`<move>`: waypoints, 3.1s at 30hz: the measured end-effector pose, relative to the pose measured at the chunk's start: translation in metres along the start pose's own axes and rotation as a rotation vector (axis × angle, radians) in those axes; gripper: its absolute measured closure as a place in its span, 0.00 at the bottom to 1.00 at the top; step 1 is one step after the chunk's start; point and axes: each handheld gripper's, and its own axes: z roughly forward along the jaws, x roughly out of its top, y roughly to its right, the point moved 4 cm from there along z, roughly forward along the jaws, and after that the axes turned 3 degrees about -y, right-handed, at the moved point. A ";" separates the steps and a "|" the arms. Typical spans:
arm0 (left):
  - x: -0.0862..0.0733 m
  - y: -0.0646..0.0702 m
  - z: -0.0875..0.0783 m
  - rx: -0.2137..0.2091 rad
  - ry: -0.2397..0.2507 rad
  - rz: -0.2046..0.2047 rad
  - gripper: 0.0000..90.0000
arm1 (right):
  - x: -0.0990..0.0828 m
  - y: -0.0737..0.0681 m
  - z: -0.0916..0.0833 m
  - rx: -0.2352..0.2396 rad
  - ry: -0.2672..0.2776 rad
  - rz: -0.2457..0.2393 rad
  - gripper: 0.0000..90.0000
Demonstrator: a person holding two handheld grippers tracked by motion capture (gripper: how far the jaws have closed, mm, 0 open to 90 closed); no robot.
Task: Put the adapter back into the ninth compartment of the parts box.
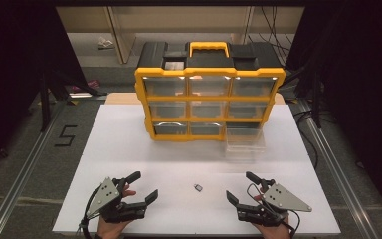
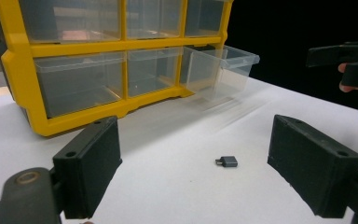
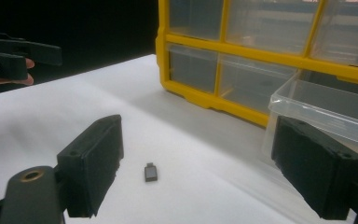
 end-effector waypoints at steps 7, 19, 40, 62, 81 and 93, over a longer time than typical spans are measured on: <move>0.000 0.000 0.000 0.003 -0.001 0.002 0.18 | 0.001 0.000 0.001 0.005 -0.006 0.006 0.19; 0.000 0.000 0.000 0.007 -0.002 0.005 0.18 | 0.005 -0.001 0.010 0.066 -0.107 -0.019 0.19; -0.001 0.001 0.001 0.010 -0.012 0.020 0.19 | 0.015 -0.009 0.054 0.133 -0.429 -0.133 0.21; -0.003 0.000 0.002 0.011 -0.013 0.018 0.19 | 0.010 -0.021 0.092 0.169 -0.597 -0.199 0.25; -0.003 0.001 0.003 0.008 -0.018 0.020 0.19 | 0.006 -0.024 0.109 0.180 -0.665 -0.236 0.29; -0.003 0.001 0.003 0.007 -0.018 0.023 0.19 | 0.001 -0.027 0.124 0.206 -0.712 -0.266 0.40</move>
